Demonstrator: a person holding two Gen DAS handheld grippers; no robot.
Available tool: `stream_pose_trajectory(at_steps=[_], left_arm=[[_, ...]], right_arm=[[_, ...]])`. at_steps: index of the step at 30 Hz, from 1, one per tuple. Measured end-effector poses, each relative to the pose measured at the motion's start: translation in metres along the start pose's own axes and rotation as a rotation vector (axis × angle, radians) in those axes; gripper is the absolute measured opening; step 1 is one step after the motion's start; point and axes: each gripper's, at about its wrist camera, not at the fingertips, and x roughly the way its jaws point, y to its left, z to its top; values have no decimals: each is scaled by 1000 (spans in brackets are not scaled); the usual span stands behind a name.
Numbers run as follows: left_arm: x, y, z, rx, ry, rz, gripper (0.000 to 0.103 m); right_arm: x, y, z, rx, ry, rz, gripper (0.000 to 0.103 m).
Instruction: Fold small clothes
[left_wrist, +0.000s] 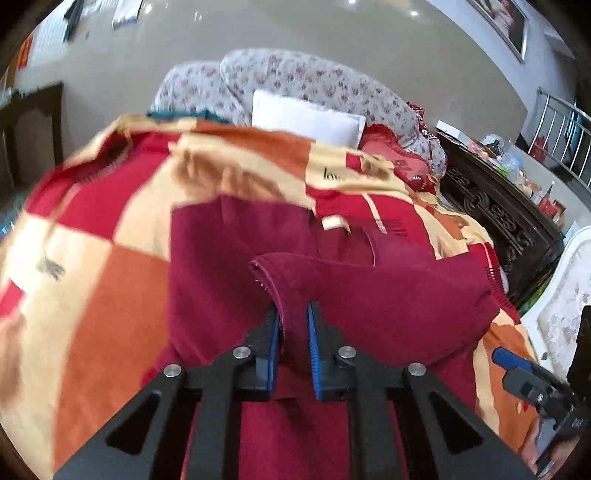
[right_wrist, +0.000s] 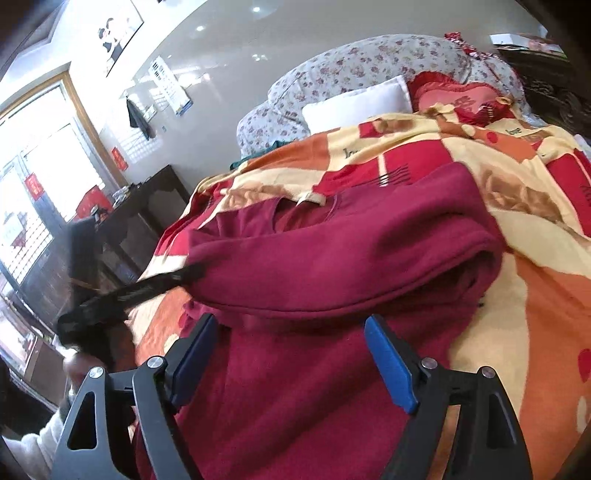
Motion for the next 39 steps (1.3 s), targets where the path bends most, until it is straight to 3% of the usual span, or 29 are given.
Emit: stream_pose_trajectory(at_steps=[6, 7, 8, 10, 11, 13, 15, 17, 19, 23, 27, 31, 33, 36, 39], left_arm=[[-10, 37, 20, -40, -18, 72, 14], [-6, 43, 19, -51, -5, 89, 14], [0, 51, 17, -64, 13, 105, 14], [18, 64, 8, -94, 68, 121, 14], [23, 68, 4, -98, 84, 127, 14], [34, 73, -5, -102, 102, 148, 13], [39, 75, -10, -104, 104, 158, 13], [41, 79, -12, -112, 106, 152, 13], [41, 80, -11, -116, 105, 147, 13], [42, 80, -12, -113, 102, 152, 13], [41, 76, -12, -108, 99, 163, 13], [43, 76, -13, -103, 104, 175, 13], [48, 74, -13, -101, 110, 189, 13], [53, 72, -15, -87, 114, 215, 17], [56, 66, -15, -56, 115, 254, 20]], right_arm=[[-20, -6, 20, -7, -99, -88, 86], [-19, -6, 25, -17, -105, -126, 79], [-16, -6, 29, -31, -101, -167, 61], [-2, -8, 39, -64, -76, -251, 43], [5, -10, 41, -70, -62, -257, 39], [19, -18, 41, -78, -26, -289, 39], [38, -35, 34, -63, 68, -344, 38], [41, -57, 24, 17, 111, -295, 34], [29, -69, 17, 83, 123, -237, 34], [7, -69, 9, 76, 136, -262, 36], [-12, -64, 10, 87, 70, -235, 38], [-3, -43, 24, -6, 15, -277, 39], [14, -41, 28, -35, 58, -290, 39], [47, -56, 26, -42, 170, -395, 39], [41, -61, 28, -32, 162, -444, 39]])
